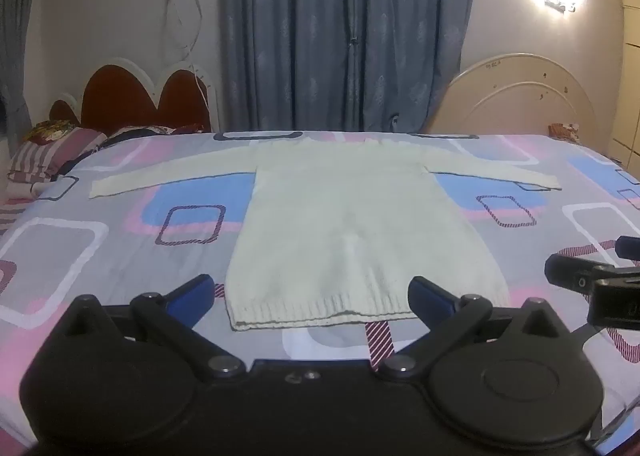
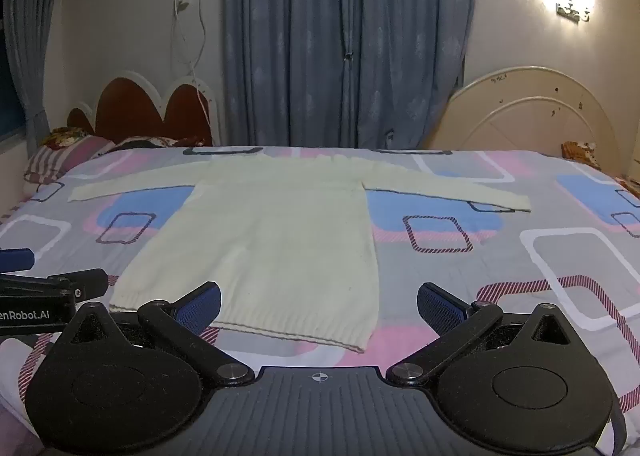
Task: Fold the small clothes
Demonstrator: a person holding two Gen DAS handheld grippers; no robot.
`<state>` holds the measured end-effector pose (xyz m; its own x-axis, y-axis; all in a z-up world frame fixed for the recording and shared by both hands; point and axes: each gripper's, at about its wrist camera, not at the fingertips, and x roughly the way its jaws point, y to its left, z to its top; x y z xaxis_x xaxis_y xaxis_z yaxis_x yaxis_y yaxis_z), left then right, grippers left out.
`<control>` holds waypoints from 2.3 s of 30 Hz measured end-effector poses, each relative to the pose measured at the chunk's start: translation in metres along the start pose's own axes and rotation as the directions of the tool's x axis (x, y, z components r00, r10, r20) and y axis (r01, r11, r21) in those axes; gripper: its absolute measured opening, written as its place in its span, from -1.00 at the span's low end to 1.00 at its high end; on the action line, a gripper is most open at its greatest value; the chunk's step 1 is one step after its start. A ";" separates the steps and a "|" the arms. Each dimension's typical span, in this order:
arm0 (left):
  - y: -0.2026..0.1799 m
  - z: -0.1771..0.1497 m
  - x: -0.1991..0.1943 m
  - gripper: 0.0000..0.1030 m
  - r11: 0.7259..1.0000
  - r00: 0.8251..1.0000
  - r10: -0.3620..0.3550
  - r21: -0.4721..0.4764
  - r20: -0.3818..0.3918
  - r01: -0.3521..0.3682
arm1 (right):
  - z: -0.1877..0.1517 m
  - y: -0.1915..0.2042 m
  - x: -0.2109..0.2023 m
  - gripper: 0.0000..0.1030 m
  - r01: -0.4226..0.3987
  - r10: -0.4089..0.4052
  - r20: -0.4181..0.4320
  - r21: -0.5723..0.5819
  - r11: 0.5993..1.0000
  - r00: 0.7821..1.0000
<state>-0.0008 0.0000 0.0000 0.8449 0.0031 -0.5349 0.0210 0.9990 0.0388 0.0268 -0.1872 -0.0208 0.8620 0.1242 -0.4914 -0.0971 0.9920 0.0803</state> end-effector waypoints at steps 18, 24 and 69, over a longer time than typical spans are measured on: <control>0.001 -0.007 0.006 0.99 1.000 1.000 0.002 -0.001 -0.002 -0.002 | -0.002 -0.001 0.006 1.00 -0.002 0.002 -0.004 0.003 1.000 1.000; -0.001 -0.004 0.006 0.99 1.000 1.000 -0.002 0.000 0.002 0.002 | -0.002 -0.001 0.005 1.00 -0.005 0.005 0.001 -0.001 1.000 1.000; 0.005 0.000 0.001 0.99 1.000 1.000 0.007 -0.007 -0.003 -0.007 | 0.004 0.009 0.003 1.00 -0.005 0.005 0.001 -0.008 1.000 1.000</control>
<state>-0.0004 0.0047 -0.0004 0.8435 0.0106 -0.5370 0.0108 0.9993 0.0367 0.0308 -0.1782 -0.0185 0.8621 0.1292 -0.4899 -0.1056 0.9915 0.0756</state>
